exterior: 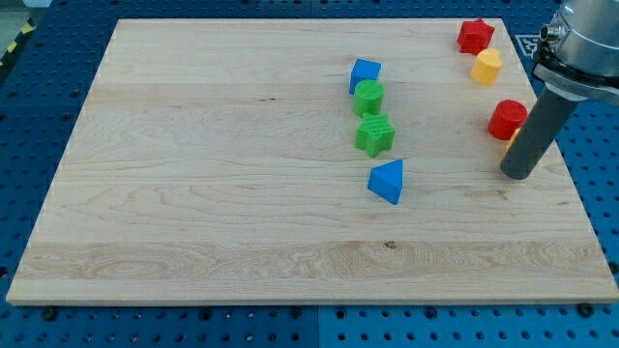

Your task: Move the yellow hexagon to line of blocks

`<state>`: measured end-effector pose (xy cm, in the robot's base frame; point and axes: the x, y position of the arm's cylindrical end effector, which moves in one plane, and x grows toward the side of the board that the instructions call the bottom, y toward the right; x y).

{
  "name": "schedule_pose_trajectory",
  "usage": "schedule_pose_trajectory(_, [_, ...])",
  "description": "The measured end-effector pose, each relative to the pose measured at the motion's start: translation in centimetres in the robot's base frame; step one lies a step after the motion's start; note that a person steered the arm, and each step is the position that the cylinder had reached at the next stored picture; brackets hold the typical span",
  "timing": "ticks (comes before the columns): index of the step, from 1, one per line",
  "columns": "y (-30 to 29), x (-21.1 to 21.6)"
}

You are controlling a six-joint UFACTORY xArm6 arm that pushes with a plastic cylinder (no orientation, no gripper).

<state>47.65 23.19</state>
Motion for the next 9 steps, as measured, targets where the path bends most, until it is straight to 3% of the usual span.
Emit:
schedule_pose_trajectory(7, [0.0,-8.7])
schedule_pose_trajectory(9, [-2.6,-6.7])
